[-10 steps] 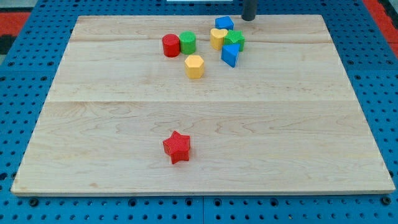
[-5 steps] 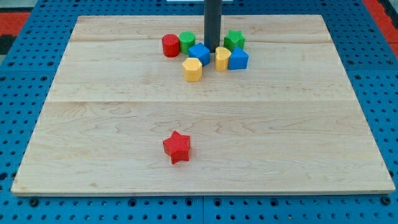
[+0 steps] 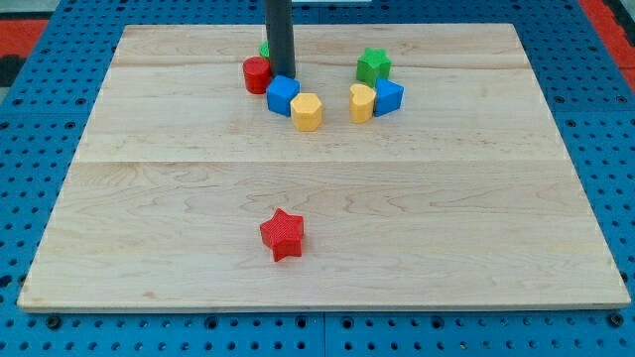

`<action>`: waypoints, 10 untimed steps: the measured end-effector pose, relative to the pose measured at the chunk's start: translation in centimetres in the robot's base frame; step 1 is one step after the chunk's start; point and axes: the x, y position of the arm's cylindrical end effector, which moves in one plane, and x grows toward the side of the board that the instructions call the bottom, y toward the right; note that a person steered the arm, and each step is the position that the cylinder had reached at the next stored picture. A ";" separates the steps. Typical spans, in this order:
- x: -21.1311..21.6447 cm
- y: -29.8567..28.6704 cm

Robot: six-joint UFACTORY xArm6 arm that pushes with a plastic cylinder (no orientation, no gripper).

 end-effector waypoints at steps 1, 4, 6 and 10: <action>4.4 2.8; 8.6 10.7; 16.7 4.9; 14.2 -1.7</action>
